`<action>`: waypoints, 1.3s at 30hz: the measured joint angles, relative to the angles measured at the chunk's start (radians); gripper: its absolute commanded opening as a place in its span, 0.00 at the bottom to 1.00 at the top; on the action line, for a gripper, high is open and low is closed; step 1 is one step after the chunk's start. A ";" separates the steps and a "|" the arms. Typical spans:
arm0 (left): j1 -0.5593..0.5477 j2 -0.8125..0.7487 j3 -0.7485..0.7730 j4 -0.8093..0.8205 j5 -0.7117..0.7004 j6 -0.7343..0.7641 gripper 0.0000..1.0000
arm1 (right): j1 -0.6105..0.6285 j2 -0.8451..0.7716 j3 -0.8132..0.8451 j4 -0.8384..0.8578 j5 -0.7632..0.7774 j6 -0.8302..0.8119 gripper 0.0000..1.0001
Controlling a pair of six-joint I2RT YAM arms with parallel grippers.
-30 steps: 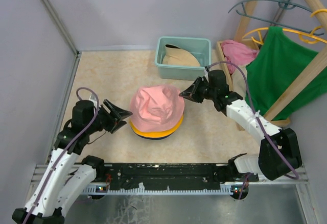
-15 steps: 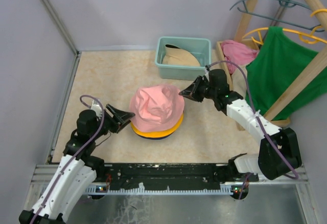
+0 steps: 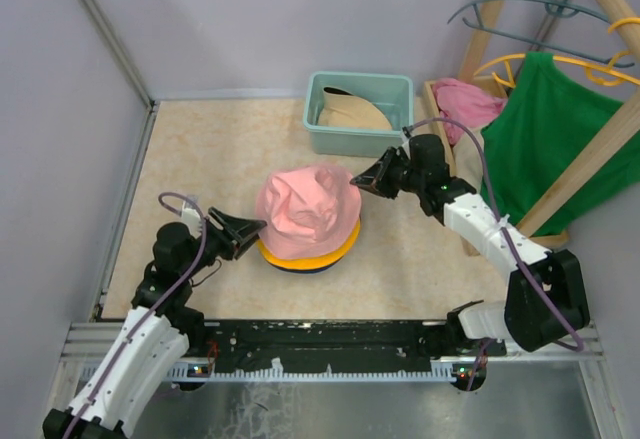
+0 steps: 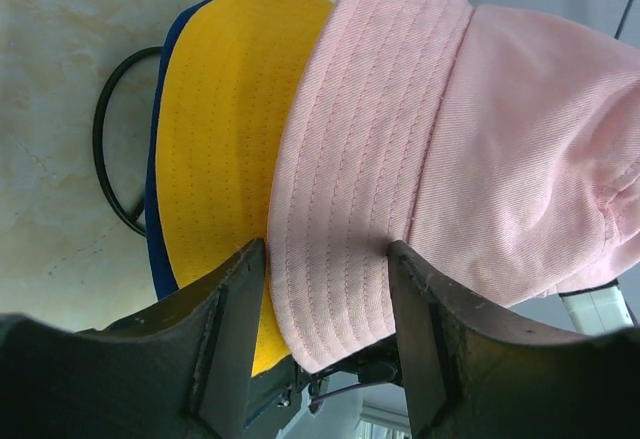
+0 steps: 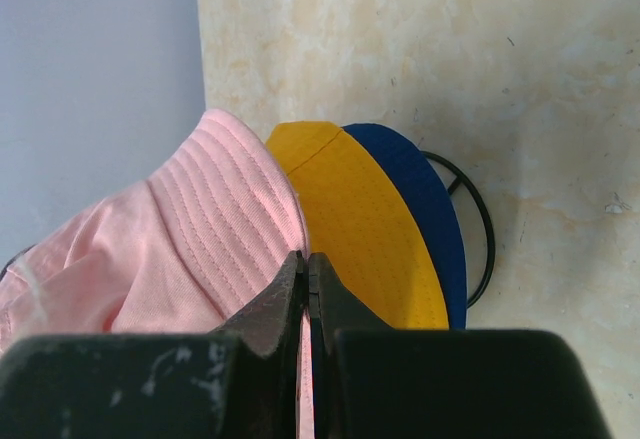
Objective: Stack the hats
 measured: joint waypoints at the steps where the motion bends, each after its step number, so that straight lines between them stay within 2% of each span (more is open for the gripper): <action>1: 0.000 -0.011 -0.008 0.008 -0.002 -0.004 0.58 | 0.000 0.002 0.000 0.000 -0.002 0.001 0.00; 4: 0.000 -0.055 -0.034 0.016 -0.010 -0.015 0.54 | -0.004 0.009 0.000 0.002 -0.011 0.008 0.00; 14: 0.000 -0.119 -0.082 0.019 -0.030 -0.045 0.21 | -0.007 0.033 0.000 0.002 -0.023 0.011 0.00; 18: 0.000 -0.128 -0.089 0.012 -0.039 -0.045 0.12 | -0.007 0.033 -0.015 0.008 -0.023 0.006 0.00; 21: 0.000 -0.142 -0.092 0.002 -0.047 -0.038 0.00 | -0.007 0.032 -0.048 0.019 -0.025 0.006 0.00; 39: 0.058 -0.181 -0.090 -0.116 -0.086 0.075 0.00 | -0.006 -0.006 -0.173 0.077 -0.038 -0.031 0.00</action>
